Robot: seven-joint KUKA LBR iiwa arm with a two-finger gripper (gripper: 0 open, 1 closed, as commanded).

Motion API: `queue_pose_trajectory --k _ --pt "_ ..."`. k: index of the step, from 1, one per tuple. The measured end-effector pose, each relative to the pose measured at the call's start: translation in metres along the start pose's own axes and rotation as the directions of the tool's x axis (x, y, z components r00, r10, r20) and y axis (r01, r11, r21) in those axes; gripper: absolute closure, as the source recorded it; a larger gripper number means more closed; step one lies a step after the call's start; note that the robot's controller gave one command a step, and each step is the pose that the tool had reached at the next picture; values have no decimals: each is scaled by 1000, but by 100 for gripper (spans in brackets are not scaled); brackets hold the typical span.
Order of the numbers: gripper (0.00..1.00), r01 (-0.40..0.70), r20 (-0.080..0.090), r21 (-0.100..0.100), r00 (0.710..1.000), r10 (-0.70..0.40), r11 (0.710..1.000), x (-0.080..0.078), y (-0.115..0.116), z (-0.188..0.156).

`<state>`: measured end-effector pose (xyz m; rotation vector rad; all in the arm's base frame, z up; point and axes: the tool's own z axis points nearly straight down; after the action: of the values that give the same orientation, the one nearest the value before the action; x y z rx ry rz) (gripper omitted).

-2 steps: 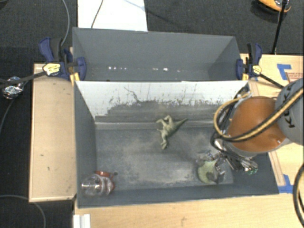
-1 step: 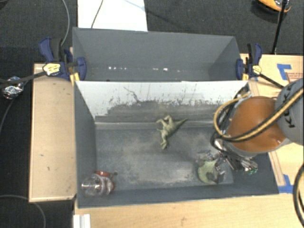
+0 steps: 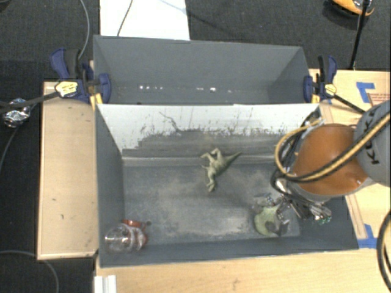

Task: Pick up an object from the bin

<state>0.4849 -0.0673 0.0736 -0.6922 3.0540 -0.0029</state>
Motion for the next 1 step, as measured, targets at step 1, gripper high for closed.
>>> queue_pose_trajectory --k 1 --pt "100 1 0 0 1000 -1 1000 0 0 0"
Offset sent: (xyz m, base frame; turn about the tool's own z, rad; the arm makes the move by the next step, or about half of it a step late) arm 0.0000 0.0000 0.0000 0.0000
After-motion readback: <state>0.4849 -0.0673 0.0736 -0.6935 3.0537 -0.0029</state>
